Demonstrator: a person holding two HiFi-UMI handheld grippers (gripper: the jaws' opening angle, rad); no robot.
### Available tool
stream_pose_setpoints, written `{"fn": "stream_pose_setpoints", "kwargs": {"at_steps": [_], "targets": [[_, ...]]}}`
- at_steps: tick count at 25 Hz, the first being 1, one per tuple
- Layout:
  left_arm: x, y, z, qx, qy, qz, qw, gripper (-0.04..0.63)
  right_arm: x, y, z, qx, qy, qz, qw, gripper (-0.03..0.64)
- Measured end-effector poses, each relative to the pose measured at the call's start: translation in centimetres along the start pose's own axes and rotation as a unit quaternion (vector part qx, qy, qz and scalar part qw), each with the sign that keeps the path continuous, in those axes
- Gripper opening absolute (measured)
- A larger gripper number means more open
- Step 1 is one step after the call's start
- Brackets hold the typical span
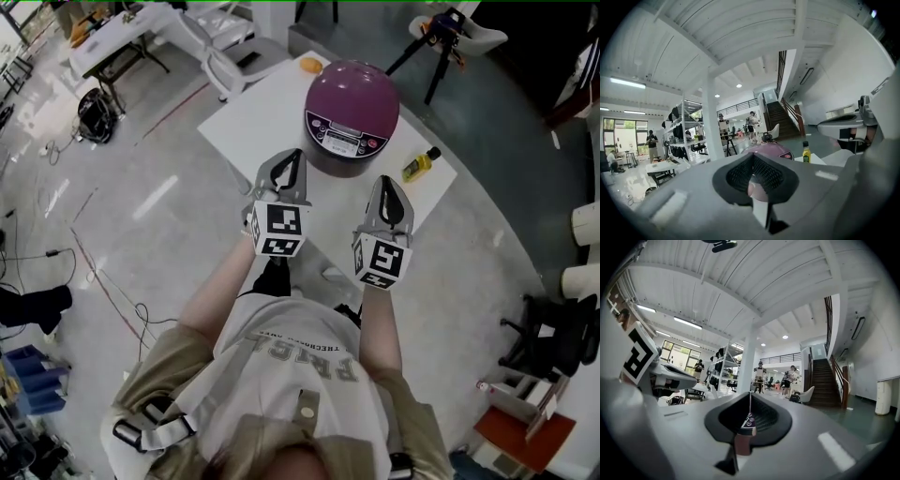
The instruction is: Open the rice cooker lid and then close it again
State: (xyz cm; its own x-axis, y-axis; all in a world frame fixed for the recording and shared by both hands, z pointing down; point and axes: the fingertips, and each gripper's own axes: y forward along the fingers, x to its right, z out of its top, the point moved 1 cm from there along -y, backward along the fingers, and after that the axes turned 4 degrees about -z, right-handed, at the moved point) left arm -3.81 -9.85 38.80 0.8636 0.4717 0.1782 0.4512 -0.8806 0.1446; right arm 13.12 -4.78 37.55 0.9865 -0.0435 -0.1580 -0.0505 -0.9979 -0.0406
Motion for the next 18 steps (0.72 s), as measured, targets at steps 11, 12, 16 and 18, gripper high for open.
{"fn": "stream_pose_setpoints", "kwargs": {"at_steps": [11, 12, 16, 18], "targets": [[-0.08, -0.47, -0.33, -0.009, -0.042, 0.008, 0.9991, 0.009, 0.57, -0.14, 0.39, 0.010, 0.030, -0.011, 0.999, 0.002], [-0.07, -0.49, -0.31, -0.009, -0.046, 0.008, 0.9989, 0.009, 0.64, -0.09, 0.35, 0.012, 0.032, -0.011, 0.999, 0.000], [0.05, -0.26, -0.28, -0.006, -0.043, 0.006, 0.9991, 0.009, 0.44, 0.12, 0.68, 0.023, 0.011, -0.012, 1.000, 0.000], [-0.04, -0.26, -0.06, 0.001, -0.046, 0.006, 0.9989, 0.009, 0.21, 0.14, 0.95, 0.030, 0.007, -0.010, 0.999, 0.000]]}}
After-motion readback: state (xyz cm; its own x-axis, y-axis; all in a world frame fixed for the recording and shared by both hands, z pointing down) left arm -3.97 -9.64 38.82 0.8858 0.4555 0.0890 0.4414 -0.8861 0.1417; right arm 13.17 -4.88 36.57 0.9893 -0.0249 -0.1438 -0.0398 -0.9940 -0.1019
